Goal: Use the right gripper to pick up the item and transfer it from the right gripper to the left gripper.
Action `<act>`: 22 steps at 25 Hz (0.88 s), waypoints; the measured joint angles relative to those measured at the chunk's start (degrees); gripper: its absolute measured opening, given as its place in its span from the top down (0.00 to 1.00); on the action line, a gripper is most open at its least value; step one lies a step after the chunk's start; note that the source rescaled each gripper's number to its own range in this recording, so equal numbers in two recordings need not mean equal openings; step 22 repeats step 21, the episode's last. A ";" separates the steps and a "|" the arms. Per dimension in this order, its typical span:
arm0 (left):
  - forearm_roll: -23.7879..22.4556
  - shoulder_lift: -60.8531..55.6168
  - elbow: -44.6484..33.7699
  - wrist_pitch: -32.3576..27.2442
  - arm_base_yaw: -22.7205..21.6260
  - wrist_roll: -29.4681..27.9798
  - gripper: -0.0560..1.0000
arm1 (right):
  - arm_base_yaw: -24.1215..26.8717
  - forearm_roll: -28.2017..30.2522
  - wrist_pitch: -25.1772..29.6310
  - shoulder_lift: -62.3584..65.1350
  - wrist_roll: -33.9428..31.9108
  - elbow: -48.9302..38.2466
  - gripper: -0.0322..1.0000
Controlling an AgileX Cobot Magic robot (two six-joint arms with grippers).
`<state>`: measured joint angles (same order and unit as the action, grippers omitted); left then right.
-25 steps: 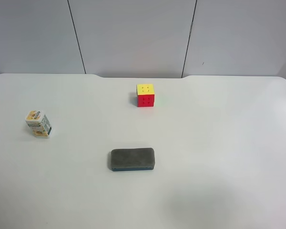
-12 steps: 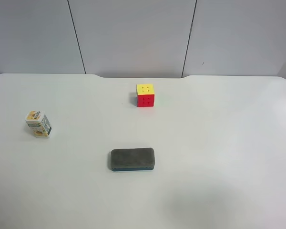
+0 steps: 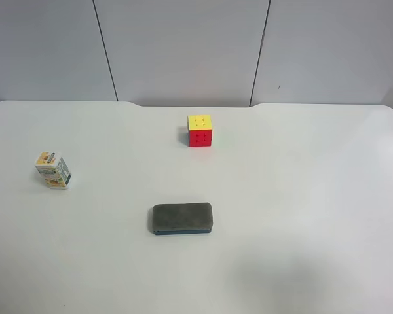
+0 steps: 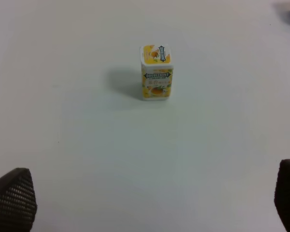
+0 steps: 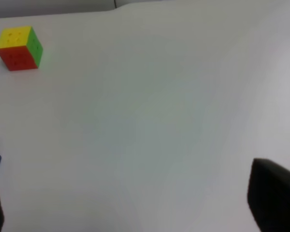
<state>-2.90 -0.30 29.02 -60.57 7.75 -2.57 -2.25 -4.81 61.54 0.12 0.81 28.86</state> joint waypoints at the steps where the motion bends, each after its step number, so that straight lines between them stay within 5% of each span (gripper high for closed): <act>1: 0.00 0.00 0.00 0.00 0.00 0.00 0.00 | 0.00 0.00 0.00 0.00 0.00 0.00 0.00; 10: 0.00 0.00 0.00 0.00 -0.07 0.02 0.00 | 0.00 0.00 0.00 0.00 0.00 0.00 0.00; 22: 0.00 0.00 0.00 0.00 -5.89 0.07 0.00 | 0.00 0.00 0.00 0.00 0.00 0.00 0.00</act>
